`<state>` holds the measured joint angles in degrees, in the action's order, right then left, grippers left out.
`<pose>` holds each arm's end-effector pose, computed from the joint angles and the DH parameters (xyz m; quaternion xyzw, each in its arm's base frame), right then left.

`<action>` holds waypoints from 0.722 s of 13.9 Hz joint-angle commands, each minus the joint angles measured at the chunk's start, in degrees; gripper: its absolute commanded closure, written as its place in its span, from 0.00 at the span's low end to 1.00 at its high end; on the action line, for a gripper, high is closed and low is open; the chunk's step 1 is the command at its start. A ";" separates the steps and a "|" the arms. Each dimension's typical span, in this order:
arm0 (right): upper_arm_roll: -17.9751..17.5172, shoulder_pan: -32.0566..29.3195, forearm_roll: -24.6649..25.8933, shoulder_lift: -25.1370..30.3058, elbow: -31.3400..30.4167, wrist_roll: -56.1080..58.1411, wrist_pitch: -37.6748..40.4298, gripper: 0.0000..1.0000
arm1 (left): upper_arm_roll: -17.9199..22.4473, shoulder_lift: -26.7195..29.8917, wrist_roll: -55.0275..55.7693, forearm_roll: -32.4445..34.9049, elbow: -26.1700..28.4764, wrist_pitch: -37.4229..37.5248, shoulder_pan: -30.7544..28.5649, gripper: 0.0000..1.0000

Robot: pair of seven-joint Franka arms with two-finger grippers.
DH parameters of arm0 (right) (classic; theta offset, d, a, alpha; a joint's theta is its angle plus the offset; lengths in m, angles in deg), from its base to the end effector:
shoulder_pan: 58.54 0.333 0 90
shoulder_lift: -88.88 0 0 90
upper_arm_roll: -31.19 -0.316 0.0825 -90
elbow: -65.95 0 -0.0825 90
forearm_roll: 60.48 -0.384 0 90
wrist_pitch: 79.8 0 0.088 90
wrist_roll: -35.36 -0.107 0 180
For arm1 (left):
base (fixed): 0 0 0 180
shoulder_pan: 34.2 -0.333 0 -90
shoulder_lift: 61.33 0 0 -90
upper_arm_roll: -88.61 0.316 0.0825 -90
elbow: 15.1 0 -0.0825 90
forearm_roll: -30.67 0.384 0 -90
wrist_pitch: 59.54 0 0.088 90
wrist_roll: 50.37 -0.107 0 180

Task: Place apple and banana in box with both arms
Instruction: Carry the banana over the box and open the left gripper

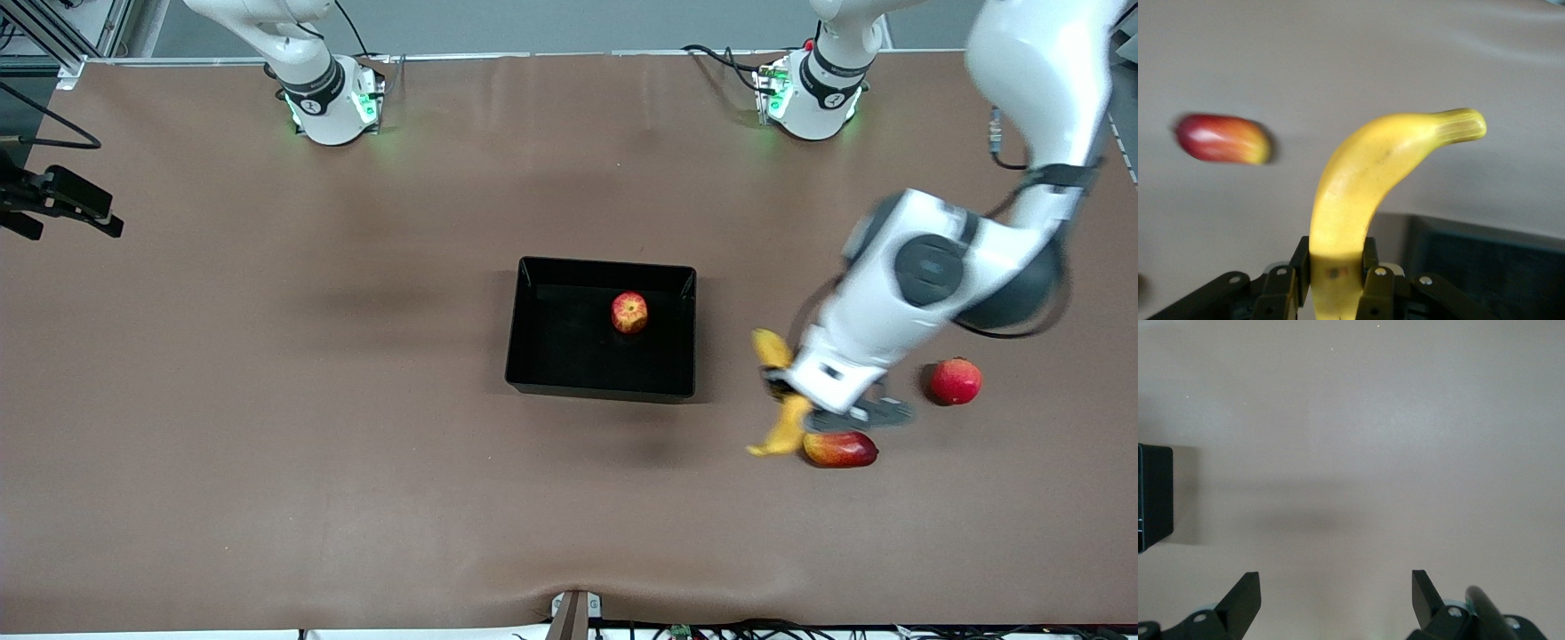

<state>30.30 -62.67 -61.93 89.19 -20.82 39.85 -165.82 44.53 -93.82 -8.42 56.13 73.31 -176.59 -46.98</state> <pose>0.5454 -0.0280 0.6479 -0.9998 -0.0117 0.0030 0.0128 0.6411 -0.2597 0.4015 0.9974 0.0499 0.0486 0.0203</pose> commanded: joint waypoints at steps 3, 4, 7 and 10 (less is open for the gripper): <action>0.19 0.53 1.27 1.18 -0.50 1.31 0.94 0.00 | 0.48 -7.30 12.80 0.11 -5.94 0.15 14.42 1.00; 0.19 0.53 1.27 1.18 -0.50 1.31 0.94 0.00 | 1.70 -9.23 13.07 0.12 -7.89 -0.02 17.58 1.00; 0.19 0.44 1.27 1.18 -0.50 1.31 0.94 0.00 | 12.04 -11.27 16.22 -0.41 -9.75 -2.20 30.49 1.00; 0.28 0.35 1.27 1.18 -0.50 1.31 1.03 0.00 | 18.93 -14.34 18.60 -0.59 -10.37 -9.23 37.47 1.00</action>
<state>30.32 -62.62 -61.78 89.19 -20.82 40.56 -165.35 60.42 -105.77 9.36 56.09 65.53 -183.49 -12.48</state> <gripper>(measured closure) 0.000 0.665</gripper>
